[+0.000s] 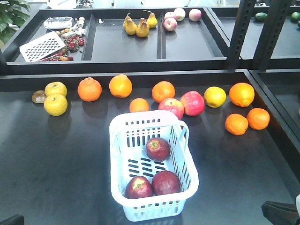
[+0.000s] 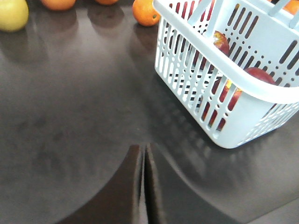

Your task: Pick three apples into basket with both arms

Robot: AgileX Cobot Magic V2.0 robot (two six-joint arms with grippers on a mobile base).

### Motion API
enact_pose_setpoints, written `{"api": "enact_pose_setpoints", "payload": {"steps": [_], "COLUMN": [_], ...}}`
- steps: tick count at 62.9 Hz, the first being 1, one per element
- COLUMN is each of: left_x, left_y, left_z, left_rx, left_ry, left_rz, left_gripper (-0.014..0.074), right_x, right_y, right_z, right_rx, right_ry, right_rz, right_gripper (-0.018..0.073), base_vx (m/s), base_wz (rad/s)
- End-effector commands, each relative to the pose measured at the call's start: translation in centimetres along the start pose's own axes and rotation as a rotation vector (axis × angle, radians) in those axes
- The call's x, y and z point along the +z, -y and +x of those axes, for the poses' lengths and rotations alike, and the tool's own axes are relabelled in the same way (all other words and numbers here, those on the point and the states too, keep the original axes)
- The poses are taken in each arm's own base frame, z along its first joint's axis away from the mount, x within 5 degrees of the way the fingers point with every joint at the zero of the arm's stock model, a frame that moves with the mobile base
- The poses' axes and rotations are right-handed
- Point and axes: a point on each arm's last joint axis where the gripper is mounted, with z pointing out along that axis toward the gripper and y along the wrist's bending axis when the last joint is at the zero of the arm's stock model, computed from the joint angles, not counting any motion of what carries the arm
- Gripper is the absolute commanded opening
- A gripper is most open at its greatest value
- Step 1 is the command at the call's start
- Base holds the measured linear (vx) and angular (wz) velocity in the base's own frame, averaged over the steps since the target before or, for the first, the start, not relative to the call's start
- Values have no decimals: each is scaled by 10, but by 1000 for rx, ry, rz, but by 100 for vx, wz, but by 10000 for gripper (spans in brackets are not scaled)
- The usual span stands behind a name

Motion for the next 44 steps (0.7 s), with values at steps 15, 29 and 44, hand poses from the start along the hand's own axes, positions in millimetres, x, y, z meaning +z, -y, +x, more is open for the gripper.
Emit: {"api": "enact_pose_setpoints", "payload": {"steps": [15,29,44], "left_x": [-15,-33,-35], "left_y": [-7,-15,-21], "left_z": [-12,-5,-7], "left_rx": [-10,-39,-63], "left_ry": [257,356,388], "left_rz": [-79,-224,-341], "left_gripper": [-6,-6,-6], "right_x": [-4,-4,-4], "right_y": [1,1,1], "right_z": [-12,-12,-12], "right_rx": [-3,-3,2], "right_ry": [84,83,84], "right_rz": [12,12,8], "right_gripper": [-4,-4,-4], "base_vx": [0,0,0], "base_wz": [0,0,0]}}
